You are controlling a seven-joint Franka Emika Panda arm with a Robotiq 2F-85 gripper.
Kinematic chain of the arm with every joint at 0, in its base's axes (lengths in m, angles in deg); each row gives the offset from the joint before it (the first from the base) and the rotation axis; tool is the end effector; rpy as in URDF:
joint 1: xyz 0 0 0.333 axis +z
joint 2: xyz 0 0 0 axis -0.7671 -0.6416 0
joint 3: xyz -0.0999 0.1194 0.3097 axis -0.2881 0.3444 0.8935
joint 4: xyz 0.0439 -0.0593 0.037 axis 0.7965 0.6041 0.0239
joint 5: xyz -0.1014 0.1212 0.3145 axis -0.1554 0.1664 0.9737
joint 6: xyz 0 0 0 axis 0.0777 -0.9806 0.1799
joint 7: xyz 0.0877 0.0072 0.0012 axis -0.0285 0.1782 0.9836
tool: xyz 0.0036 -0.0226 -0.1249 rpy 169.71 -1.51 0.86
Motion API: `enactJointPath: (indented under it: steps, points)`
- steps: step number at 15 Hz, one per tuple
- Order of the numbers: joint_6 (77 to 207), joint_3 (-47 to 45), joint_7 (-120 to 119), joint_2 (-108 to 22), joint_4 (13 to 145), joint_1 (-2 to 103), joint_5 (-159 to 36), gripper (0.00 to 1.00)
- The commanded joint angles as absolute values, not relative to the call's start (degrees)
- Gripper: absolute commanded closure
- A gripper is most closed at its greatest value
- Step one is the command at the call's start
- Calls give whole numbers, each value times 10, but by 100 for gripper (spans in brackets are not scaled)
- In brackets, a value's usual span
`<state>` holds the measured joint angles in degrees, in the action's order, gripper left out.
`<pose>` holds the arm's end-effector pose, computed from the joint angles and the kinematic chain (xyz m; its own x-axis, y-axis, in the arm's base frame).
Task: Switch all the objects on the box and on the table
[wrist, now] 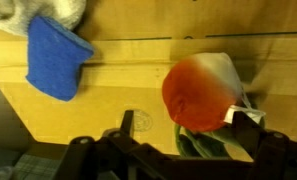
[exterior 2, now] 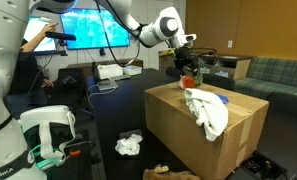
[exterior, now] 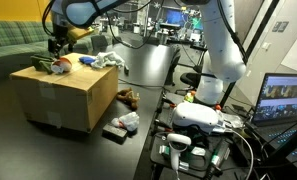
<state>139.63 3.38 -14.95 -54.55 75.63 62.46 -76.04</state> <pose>0.6817 0.1420 0.4207 0.9461 0.0961 0.3094 0.0411 -0.9829 0.1794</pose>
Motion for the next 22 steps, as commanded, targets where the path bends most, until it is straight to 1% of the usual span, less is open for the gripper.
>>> enactJointPath:
  steps: [1, 7, 16, 17, 18, 19, 21, 22]
  points:
    - [1425, 57, -97, -553, 754, 621, -723, 0]
    - [1420, 68, -62, -581, 737, 626, -705, 0]
    - [1419, 26, -93, -610, 725, 654, -765, 0]
    - [1418, 20, -97, -613, 723, 658, -774, 25]
    - [1418, 16, -99, -615, 723, 661, -781, 27]
    - [1418, 12, -103, -616, 722, 665, -788, 33]
    - [1418, 4, -112, -619, 720, 671, -804, 51]
    - [1418, 0, -117, -619, 720, 674, -811, 58]
